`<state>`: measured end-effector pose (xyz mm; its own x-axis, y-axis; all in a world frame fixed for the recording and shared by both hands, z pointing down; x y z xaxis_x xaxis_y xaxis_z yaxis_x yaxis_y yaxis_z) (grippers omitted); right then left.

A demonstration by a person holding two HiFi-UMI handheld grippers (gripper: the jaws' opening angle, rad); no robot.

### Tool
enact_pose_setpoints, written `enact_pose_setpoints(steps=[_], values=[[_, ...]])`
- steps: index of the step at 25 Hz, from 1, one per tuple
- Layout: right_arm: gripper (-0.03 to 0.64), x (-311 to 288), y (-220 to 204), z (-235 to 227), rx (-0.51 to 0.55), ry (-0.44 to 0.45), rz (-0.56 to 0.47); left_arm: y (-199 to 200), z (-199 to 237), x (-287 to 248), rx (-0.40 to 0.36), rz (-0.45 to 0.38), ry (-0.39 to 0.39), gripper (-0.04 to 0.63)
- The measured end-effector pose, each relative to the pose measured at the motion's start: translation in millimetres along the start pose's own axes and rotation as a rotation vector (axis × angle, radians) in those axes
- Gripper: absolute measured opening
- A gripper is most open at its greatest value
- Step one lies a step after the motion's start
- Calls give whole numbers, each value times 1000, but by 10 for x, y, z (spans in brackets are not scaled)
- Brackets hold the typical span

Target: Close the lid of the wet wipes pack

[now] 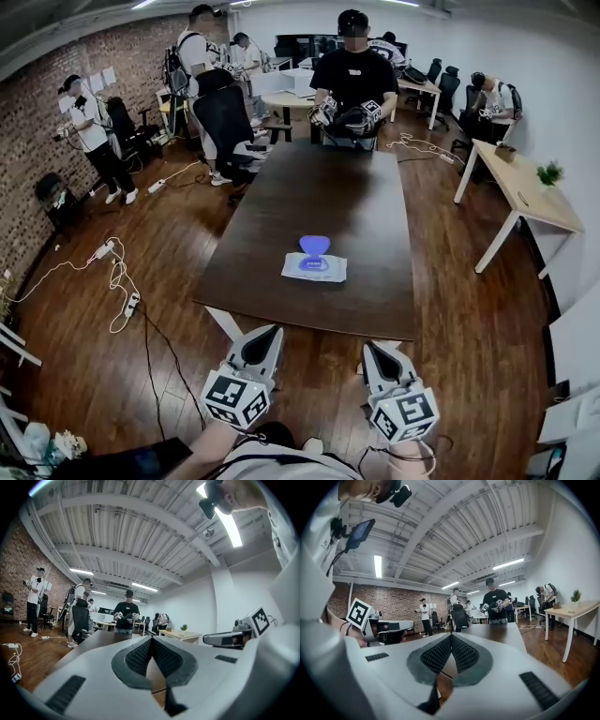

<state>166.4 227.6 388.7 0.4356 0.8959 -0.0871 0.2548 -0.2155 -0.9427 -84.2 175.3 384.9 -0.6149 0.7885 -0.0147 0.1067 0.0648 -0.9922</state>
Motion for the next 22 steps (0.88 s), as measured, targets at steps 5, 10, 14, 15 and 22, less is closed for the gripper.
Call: enact_pose_setpoints(steps=[5, 10, 14, 15, 22], values=[[5, -82, 12, -55, -5, 16, 10, 15, 24, -47, -3, 4, 9, 2], [5, -229, 42, -132, -2, 24, 18, 28, 85, -197, 2, 8, 13, 2], [5, -384, 63, -205, 3, 22, 23, -57, 181, -370, 5, -3, 3, 2], [5, -435, 60, -223, 2, 19, 26, -74, 220, -413, 7, -3, 1, 2], [5, -1020, 90, -360, -5, -5, 36, -215, 678, -852, 14, 9, -26, 2]])
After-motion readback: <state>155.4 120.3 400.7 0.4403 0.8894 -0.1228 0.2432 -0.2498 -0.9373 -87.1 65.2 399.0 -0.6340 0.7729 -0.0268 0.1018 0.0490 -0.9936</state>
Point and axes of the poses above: the fingertips, and each gripper's own axes: x backward along the fingers, z to its left, y out of its top, the point moved 9 cm from there along x, backward along the fingers, and after that the axes turned 14 degrees about -x, right-handed, at the moved point
